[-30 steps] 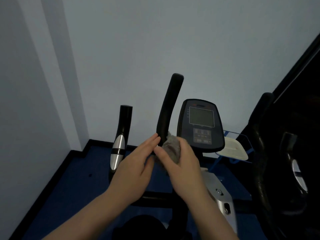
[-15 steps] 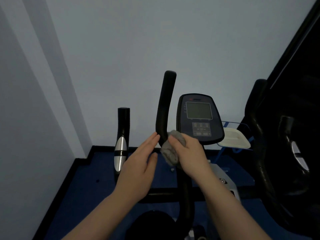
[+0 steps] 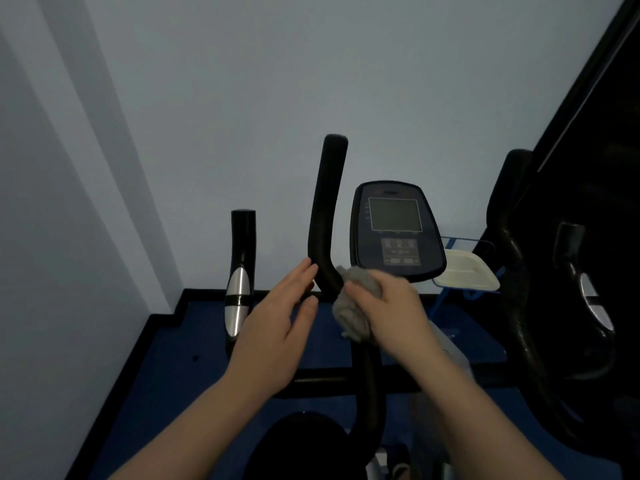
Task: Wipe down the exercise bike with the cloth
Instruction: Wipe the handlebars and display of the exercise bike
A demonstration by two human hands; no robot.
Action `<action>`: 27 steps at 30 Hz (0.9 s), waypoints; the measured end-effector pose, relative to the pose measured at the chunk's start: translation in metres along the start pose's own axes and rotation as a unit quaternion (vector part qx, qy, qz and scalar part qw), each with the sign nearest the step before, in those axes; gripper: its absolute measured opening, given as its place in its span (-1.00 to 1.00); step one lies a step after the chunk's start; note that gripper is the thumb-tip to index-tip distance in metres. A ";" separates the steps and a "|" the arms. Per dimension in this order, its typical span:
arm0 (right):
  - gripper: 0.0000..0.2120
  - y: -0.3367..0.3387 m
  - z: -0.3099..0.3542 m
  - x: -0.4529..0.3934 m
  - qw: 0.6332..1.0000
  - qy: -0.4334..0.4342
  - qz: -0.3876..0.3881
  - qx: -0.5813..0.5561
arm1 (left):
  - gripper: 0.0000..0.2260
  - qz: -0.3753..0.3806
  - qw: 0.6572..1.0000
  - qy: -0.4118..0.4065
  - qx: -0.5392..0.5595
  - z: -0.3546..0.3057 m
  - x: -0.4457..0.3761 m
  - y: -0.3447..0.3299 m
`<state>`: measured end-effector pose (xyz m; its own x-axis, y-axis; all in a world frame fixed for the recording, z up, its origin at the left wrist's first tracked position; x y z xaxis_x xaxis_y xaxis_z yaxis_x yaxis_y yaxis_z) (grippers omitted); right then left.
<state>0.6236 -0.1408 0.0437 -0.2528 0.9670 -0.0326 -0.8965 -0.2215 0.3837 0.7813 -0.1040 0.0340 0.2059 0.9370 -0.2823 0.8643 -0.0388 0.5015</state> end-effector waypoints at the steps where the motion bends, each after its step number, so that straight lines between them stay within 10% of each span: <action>1: -0.76 0.000 0.003 -0.010 1.000 -0.015 -0.001 0.002 | -0.59 -0.002 1.000 0.001 -0.002 0.000 -0.001 0.001; 27: -0.75 -0.015 0.002 -0.006 0.996 -0.032 -0.067 0.053 | -0.68 -0.002 0.997 -0.053 0.049 -0.011 0.002 0.006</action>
<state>0.6393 -0.1435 0.0404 -0.1063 0.9938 -0.0316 -0.8761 -0.0786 0.4756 0.7816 -0.0992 0.0449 0.2442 0.8957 -0.3716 0.9048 -0.0726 0.4195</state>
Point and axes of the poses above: each hand's wrist, its own x-axis away from the middle knuckle, its own y-axis out of the back of the hand, z = x × y, the point moved 7 cm from there along -x, towards the middle knuckle, and after that the axes turned 10 degrees about z, right-handed, at the moved point
